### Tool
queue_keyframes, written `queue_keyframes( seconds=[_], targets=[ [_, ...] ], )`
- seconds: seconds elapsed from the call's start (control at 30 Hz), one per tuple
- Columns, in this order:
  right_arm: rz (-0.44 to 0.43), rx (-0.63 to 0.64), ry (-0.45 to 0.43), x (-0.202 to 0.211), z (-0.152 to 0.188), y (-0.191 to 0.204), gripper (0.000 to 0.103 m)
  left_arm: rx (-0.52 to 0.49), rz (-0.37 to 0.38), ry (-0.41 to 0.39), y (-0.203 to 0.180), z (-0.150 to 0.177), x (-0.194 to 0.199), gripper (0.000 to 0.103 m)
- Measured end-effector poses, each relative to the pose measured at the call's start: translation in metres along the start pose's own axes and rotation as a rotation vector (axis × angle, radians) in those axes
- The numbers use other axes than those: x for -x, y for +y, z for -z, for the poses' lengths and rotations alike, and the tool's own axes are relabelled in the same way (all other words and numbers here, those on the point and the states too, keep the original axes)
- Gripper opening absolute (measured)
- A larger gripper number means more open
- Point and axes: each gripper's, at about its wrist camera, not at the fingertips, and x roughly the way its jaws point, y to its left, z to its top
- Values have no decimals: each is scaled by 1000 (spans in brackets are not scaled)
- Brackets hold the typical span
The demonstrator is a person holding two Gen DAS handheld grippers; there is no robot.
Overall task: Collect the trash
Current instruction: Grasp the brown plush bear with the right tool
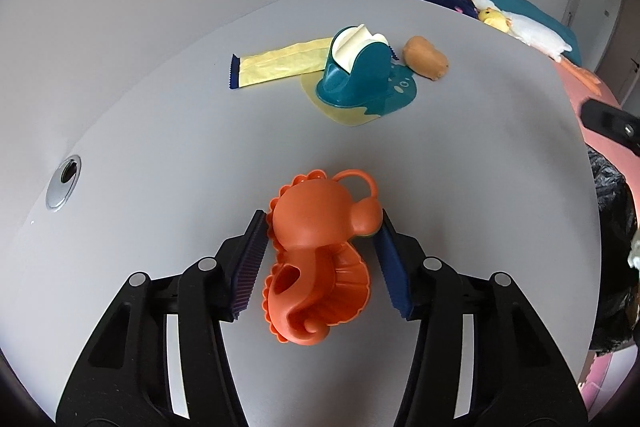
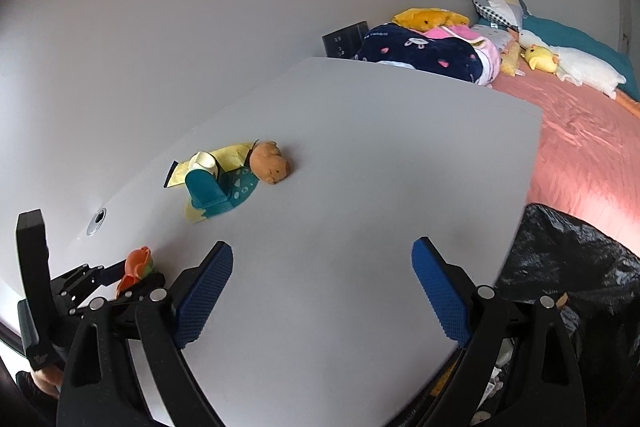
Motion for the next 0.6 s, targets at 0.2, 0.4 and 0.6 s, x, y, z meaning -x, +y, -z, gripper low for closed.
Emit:
queue_keyframes(
  seconds=[0.2, 0.4, 0.6],
  targets=[
    [15, 29, 6, -23, -21, 14, 89, 48, -4, -71, 12, -11, 5, 52],
    [15, 41, 48, -60, -44, 27, 83, 122, -6, -89, 33, -28, 2, 52],
    [37, 93, 101, -101, -58, 49, 76, 185, -23, -81, 56, -32, -1, 52]
  ],
)
